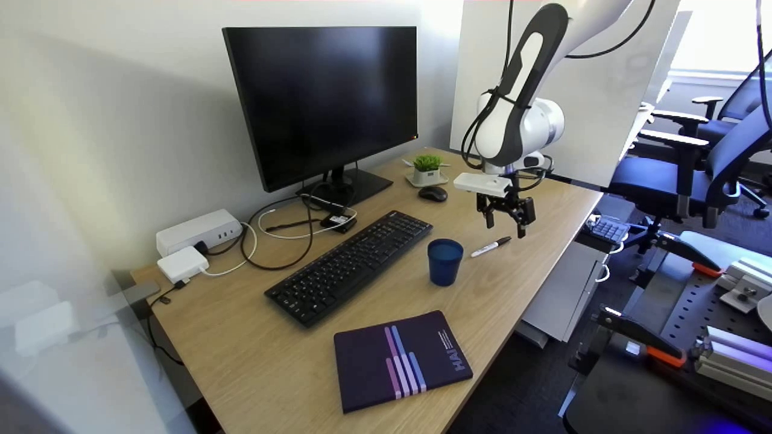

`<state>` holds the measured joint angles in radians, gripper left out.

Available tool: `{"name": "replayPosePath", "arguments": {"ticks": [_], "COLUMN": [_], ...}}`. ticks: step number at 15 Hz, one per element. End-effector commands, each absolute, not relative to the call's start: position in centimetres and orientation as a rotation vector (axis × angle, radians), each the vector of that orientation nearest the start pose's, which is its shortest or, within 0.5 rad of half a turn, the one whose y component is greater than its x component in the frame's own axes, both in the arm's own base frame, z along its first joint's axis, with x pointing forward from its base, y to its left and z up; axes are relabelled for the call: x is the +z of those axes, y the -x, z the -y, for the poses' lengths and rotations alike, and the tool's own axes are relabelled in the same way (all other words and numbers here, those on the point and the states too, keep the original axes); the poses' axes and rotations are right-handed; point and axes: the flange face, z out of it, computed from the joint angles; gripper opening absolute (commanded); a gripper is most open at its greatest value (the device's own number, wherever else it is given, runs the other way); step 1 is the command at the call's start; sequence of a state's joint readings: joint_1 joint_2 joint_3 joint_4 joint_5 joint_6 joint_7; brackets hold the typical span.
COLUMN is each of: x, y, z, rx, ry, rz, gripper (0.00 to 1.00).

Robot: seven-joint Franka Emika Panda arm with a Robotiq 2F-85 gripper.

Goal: Put the marker in the cup then move the cup to the right

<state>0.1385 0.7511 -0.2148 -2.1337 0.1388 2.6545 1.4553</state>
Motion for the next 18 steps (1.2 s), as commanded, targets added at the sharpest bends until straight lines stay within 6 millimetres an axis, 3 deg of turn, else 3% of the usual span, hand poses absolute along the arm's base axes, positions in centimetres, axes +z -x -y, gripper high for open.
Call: {"name": "replayPosePath", "arguments": {"ticks": [1, 8, 16, 17, 18], "x": [3.7, 2.4, 0.7, 0.7, 0.8], "y": [-52.6, -53.9, -53.1, -53.1, -53.1], "z": [5.5, 3.6, 1.8, 1.7, 1.6], "rx": [0.086, 0.077, 0.127, 0.125, 0.121], "ry": [2.299, 2.32, 2.322, 2.32, 2.316], "rz": [-2.426, -2.393, -2.387, -2.387, -2.39], "gripper": [1.0, 1.0, 1.0, 0.75, 0.73]}}
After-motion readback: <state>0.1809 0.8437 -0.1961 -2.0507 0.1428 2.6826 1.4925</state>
